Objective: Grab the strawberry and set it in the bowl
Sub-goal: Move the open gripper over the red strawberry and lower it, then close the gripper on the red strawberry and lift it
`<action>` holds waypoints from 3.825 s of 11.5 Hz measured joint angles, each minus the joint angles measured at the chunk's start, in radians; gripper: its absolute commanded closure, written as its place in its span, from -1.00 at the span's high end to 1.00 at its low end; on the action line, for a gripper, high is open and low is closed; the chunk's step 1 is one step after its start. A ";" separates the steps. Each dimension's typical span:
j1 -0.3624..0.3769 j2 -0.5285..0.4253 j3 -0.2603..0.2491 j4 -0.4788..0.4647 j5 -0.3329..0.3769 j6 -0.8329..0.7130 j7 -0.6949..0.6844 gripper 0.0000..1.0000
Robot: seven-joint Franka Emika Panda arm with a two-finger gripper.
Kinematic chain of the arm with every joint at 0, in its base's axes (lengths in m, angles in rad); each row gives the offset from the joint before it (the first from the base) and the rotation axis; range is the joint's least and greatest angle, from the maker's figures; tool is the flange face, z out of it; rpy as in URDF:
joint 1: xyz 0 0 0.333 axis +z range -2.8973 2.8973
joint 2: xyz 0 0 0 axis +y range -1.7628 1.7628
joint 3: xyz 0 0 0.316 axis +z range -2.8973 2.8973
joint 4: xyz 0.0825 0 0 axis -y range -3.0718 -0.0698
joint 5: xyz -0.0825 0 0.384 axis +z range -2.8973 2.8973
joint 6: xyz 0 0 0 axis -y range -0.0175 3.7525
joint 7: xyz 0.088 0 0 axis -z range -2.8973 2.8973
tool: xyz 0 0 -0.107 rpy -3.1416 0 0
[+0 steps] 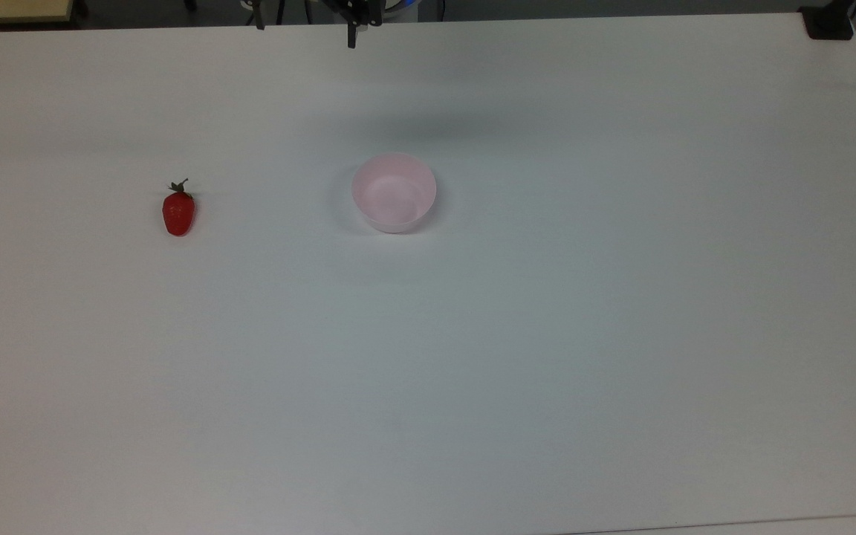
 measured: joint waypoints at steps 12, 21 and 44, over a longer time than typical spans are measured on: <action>-0.112 0.032 -0.015 -0.002 0.001 0.038 -0.111 1.00; -0.357 0.190 -0.020 -0.254 0.015 0.528 -0.137 0.84; -0.333 0.339 0.000 -0.316 0.004 0.752 -0.156 -0.11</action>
